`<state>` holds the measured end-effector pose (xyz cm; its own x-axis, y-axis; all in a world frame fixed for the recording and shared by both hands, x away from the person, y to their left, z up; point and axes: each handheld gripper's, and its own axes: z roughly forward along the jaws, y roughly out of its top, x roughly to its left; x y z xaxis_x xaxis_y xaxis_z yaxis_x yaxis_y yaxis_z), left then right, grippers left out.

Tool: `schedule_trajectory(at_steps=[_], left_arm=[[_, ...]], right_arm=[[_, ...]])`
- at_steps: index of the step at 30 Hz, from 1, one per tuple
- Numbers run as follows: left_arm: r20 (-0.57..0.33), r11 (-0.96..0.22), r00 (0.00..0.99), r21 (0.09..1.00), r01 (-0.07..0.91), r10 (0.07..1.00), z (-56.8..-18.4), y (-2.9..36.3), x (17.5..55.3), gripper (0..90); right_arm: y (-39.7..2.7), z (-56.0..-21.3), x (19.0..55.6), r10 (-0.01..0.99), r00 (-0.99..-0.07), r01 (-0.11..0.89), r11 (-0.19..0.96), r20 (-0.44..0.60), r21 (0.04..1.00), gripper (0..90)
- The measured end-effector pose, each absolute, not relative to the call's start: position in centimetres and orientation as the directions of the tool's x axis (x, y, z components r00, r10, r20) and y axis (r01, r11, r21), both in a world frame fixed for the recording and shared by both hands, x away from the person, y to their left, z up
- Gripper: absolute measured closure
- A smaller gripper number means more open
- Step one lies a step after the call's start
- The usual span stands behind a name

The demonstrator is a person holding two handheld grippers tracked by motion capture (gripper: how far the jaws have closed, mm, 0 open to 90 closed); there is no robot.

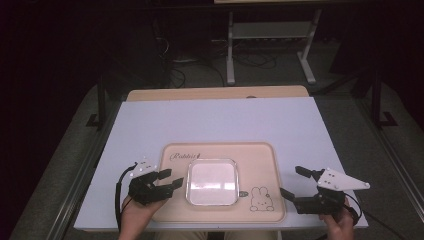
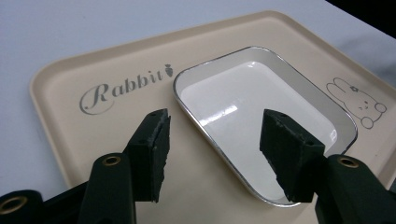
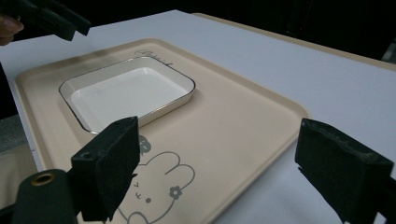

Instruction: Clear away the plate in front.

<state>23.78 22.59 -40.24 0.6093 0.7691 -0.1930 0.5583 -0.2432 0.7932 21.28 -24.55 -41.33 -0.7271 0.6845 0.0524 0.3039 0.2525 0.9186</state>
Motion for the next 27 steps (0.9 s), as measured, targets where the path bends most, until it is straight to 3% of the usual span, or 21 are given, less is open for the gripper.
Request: schedule_trajectory(at_steps=[16, 27], left_arm=[[-0.128, -0.266, 0.625, 0.826, 0.497, 0.770, -39.5, 25.1, 23.7, 27.6], [-0.128, -0.240, 0.598, 0.834, 0.496, 0.791, -40.2, 27.7, 23.1, 25.3]], right_arm=[[-25.0, -41.4, 21.5, 0.698, -0.714, 0.312, 0.243, 0.057, 0.919, 13.1], [-25.2, -41.5, 21.6, 0.705, -0.707, 0.318, 0.241, 0.060, 0.917, 13.1]])
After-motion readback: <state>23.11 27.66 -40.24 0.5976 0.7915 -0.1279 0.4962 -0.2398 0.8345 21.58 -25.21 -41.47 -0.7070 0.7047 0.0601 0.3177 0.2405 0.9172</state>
